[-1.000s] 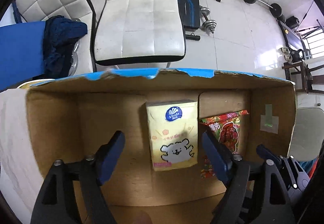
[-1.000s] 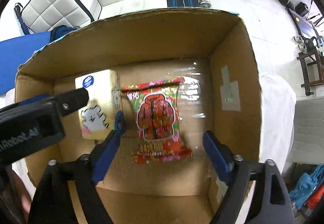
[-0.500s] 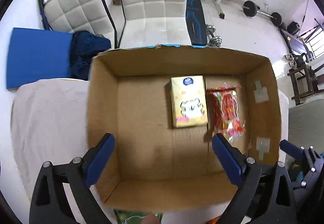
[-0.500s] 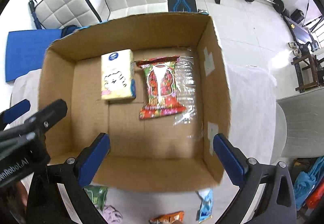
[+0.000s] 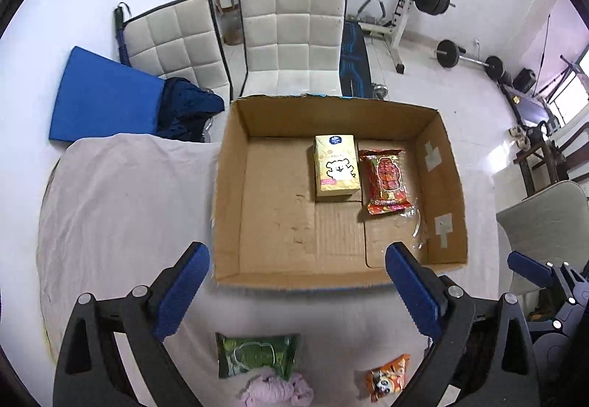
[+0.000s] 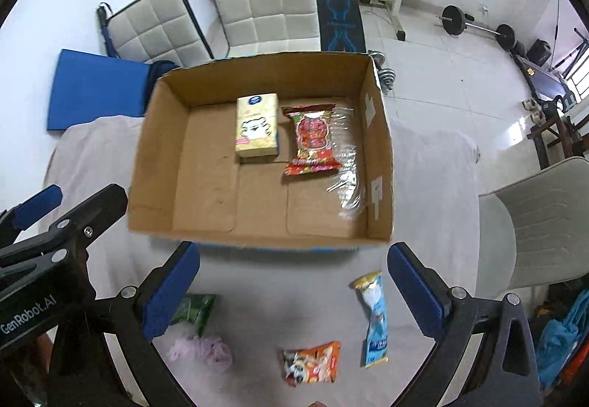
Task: Organize soft objects
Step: 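Grasp the green snack bag with left tool while right tool grasps orange seed bag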
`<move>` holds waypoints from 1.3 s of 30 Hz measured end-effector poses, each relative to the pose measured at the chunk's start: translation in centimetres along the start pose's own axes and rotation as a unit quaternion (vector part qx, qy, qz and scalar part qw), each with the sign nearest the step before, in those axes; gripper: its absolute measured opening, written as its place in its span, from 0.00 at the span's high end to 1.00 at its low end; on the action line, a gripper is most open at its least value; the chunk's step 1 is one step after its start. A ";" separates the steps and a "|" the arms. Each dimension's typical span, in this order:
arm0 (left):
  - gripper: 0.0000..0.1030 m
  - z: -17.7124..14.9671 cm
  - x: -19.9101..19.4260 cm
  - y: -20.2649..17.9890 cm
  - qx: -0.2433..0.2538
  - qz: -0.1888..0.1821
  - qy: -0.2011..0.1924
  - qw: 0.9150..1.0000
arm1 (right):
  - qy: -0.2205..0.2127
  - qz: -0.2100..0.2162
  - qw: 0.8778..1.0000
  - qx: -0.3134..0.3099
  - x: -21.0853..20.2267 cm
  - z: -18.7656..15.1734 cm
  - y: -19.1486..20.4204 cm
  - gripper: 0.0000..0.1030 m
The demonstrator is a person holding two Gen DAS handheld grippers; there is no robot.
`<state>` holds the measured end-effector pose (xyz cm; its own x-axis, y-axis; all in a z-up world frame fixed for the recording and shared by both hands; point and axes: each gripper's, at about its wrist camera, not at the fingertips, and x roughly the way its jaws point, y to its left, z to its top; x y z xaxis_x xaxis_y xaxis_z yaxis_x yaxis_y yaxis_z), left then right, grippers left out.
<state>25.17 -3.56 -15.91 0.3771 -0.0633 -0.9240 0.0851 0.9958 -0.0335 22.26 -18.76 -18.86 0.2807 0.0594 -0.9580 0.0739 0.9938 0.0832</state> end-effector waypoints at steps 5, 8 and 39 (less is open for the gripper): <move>0.05 -2.5 -2.3 0.7 0.000 0.005 -0.003 1.000 | 0.011 0.012 1.000 0.000 -1.7 -3.3 -1.2 0.00; 0.05 -5.1 -2.8 2.0 -0.008 0.018 0.002 1.000 | 0.045 0.015 0.999 0.010 -0.6 -6.4 -3.0 0.00; 0.17 -15.7 20.6 9.4 -0.224 0.016 0.250 0.942 | 0.178 -0.034 0.969 0.171 13.8 -15.0 -13.8 0.00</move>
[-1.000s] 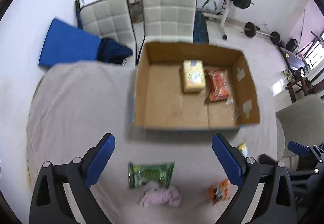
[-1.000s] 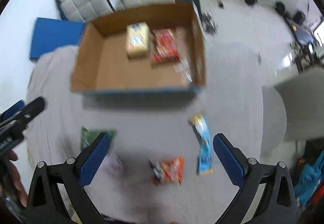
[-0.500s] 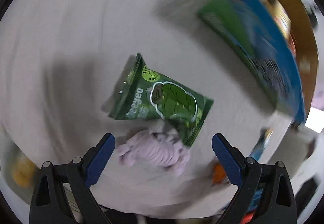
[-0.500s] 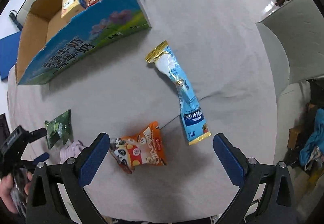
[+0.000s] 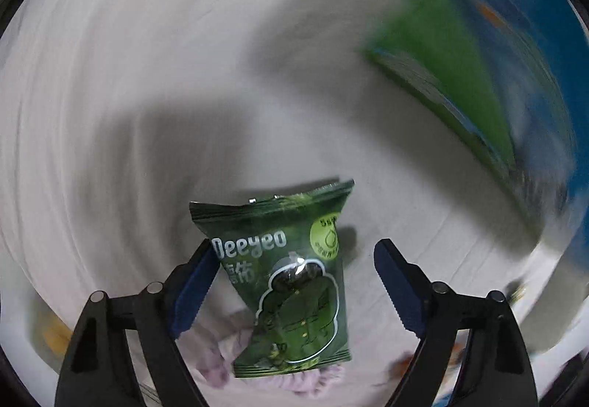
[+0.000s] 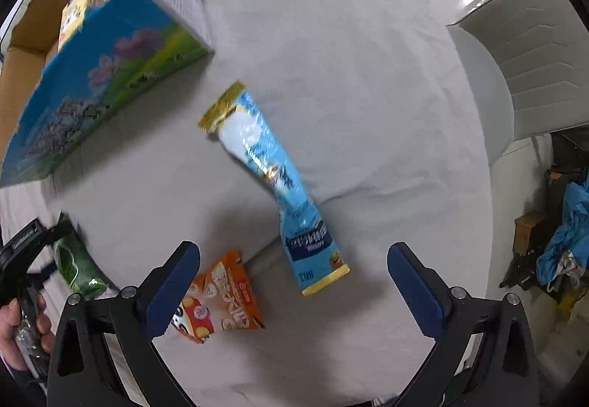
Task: Organize soft objects
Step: 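Grasp the green snack bag with left tool while right tool grasps orange seed bag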
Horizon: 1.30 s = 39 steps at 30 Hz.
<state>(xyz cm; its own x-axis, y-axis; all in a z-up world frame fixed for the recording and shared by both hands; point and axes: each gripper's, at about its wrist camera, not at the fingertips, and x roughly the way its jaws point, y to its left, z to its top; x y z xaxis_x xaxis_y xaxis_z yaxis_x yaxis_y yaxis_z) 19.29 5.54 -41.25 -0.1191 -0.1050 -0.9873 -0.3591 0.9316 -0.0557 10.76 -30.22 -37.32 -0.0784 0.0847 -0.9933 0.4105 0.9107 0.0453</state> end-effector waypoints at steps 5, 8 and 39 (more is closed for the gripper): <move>0.17 -1.6 0.7 -5.4 0.131 0.046 -0.013 0.990 | 0.045 0.026 0.999 -0.016 1.4 -1.8 1.7 0.00; 0.17 -2.7 0.9 -6.9 0.173 0.064 -0.013 0.983 | 0.087 0.046 0.995 0.034 2.8 -3.3 1.6 0.00; 0.52 -9.3 6.8 -11.4 0.251 0.095 -0.006 0.963 | 0.046 -0.024 0.994 -0.099 5.3 -1.8 11.0 0.28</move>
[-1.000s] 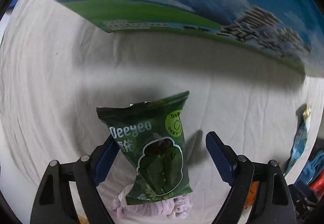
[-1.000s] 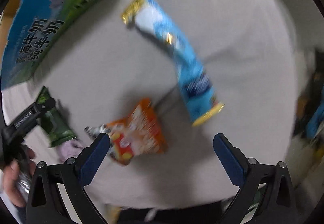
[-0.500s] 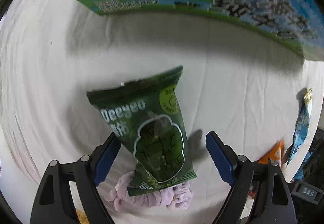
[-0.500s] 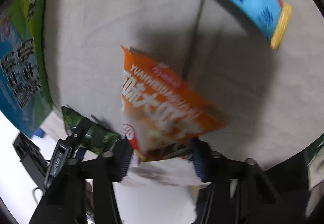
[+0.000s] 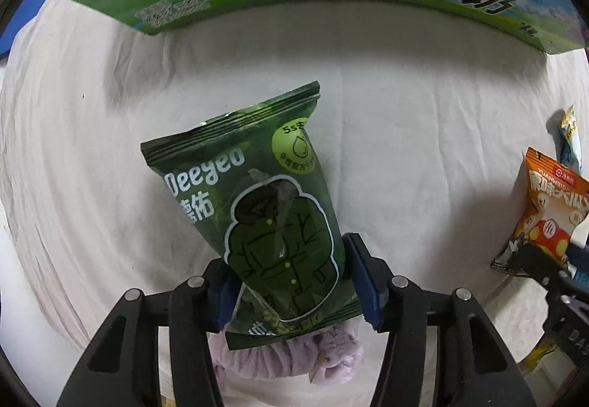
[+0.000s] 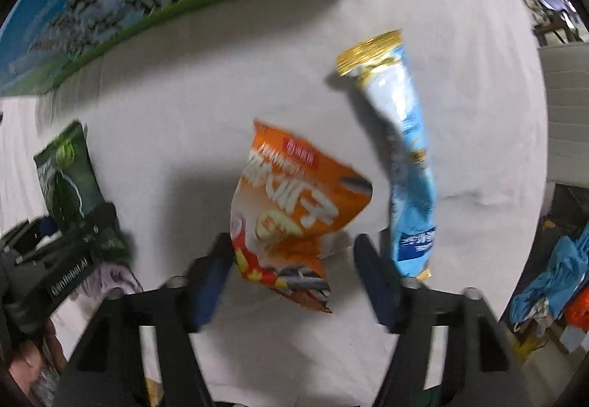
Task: Organize soft objects
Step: 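Grasp the green snack bag with left tool while right tool grasps orange seed bag, then lower both bags into the box and open both tools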
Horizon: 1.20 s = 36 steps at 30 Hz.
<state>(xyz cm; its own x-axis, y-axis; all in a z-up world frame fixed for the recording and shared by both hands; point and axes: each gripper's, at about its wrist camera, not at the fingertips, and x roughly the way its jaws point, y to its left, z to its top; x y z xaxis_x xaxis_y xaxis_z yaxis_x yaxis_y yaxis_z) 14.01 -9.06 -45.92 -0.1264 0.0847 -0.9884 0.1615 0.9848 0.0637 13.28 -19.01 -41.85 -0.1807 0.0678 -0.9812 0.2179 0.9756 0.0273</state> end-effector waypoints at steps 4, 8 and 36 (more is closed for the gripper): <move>0.54 -0.7 -0.3 -0.1 -0.003 -0.004 -0.008 1.000 | 0.011 0.020 0.999 0.039 0.4 0.6 -0.5 0.28; 0.59 -1.0 -1.0 1.6 -0.009 -0.007 -0.018 1.000 | 0.014 -0.012 0.999 0.033 1.3 1.2 0.6 0.57; 0.66 -2.1 -25.3 4.6 -0.006 -0.070 -0.213 0.975 | -0.150 0.123 0.978 -0.072 -22.8 0.1 0.2 0.64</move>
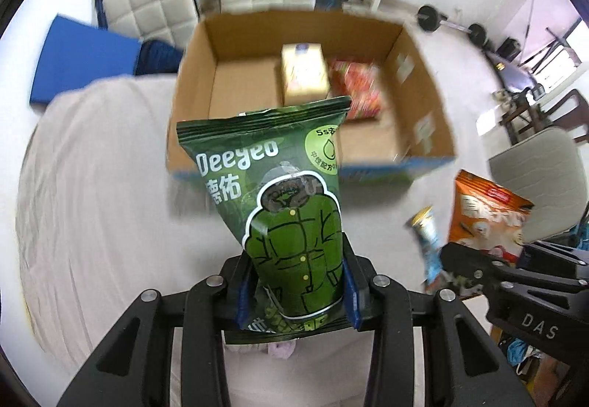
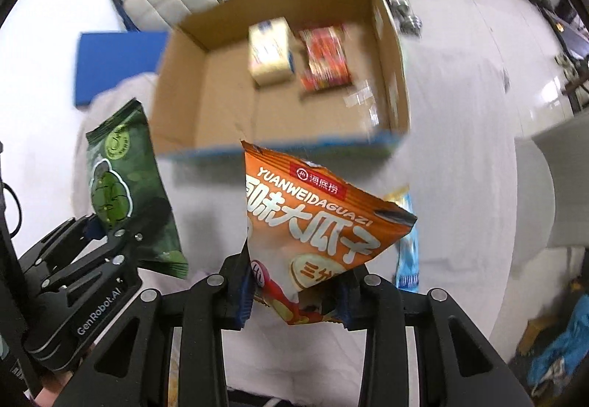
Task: Organize soft objects
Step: 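Lower both bags into the box and open both tools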
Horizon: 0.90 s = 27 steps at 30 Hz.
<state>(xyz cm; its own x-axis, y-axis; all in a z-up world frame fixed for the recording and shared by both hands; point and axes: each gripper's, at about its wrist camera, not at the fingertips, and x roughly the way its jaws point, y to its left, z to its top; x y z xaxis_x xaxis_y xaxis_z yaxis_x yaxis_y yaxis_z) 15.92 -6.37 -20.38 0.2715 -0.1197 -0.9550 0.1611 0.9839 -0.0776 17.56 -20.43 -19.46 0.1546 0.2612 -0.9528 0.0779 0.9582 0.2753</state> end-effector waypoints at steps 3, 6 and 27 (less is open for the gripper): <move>0.66 2.4 -2.2 0.1 0.012 0.004 -0.024 1.000 | -0.019 0.003 1.000 -0.011 -0.9 2.0 0.0 0.64; 0.66 5.4 -3.2 0.9 0.017 0.012 -0.041 0.999 | -0.026 0.009 1.000 -0.015 -1.3 4.2 0.2 0.64; 0.65 17.6 10.7 6.0 -0.002 0.031 0.060 0.998 | 0.079 -0.023 0.997 -0.014 14.0 14.0 -2.1 0.64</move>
<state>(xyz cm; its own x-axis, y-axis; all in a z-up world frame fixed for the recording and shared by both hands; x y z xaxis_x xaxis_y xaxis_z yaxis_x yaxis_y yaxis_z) 36.56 -4.06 -26.05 0.1646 -0.0417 -0.9855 0.1428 0.9896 -0.0180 33.39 -20.45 -31.63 -0.0056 0.2302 -0.9731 0.0530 0.9718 0.2296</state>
